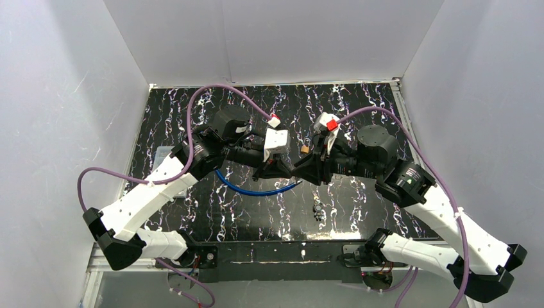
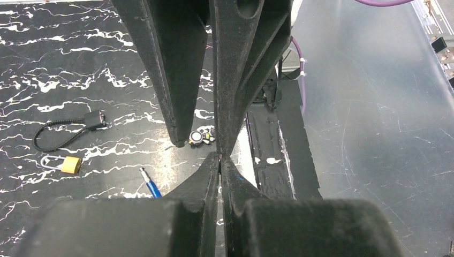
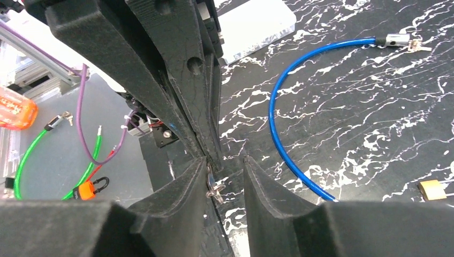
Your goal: Unlock with the key
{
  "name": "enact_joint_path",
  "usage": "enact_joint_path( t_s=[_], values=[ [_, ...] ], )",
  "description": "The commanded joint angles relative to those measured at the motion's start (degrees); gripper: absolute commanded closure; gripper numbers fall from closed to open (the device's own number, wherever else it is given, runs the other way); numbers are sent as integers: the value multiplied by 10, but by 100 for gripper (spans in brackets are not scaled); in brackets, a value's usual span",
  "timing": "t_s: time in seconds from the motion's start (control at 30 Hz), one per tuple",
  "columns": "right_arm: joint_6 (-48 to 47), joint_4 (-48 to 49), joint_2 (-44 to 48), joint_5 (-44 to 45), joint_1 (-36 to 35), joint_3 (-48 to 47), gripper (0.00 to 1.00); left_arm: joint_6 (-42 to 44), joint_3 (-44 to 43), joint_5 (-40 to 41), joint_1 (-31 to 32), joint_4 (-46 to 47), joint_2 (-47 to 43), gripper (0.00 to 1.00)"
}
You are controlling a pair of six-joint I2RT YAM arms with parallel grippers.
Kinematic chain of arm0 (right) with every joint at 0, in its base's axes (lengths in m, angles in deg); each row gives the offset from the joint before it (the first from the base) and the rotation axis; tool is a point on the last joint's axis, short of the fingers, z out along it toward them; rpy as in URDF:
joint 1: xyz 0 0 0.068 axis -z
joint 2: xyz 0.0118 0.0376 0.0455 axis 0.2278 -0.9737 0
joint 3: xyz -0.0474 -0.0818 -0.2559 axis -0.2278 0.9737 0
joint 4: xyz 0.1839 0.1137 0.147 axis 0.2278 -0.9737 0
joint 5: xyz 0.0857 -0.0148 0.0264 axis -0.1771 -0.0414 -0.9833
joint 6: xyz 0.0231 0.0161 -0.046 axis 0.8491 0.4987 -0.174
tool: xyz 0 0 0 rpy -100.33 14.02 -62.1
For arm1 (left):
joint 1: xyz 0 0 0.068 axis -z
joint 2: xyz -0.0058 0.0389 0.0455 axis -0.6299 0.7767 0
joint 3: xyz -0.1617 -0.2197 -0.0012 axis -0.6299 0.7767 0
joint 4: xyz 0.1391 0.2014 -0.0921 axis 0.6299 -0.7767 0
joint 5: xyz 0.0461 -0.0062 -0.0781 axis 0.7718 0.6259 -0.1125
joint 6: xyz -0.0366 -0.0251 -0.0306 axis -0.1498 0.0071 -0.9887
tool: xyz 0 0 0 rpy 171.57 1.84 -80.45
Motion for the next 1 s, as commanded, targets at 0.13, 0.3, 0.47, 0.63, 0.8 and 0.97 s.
enact_joint_path(
  t_s=[0.13,0.3,0.47,0.63,0.8,0.97],
  values=[
    [-1,8,-10,-9,-2,-21,80,9,-22,-16,-1,-16,-4,100],
    [-8,-14,3,-6,-2,-11,80,14,-23,-13,-1,-22,-5,100],
    [-16,-31,14,-4,-2,-14,65,14,-23,-15,-1,-23,-4,100],
    [-20,-35,13,-6,-2,-14,66,13,-25,-16,-1,-23,-4,100],
    [-17,-27,9,-7,-2,-13,83,11,-28,-17,-1,-23,-2,100],
    [-12,-12,10,-7,-2,-9,95,11,-26,-19,-1,-22,-1,100]
  ],
)
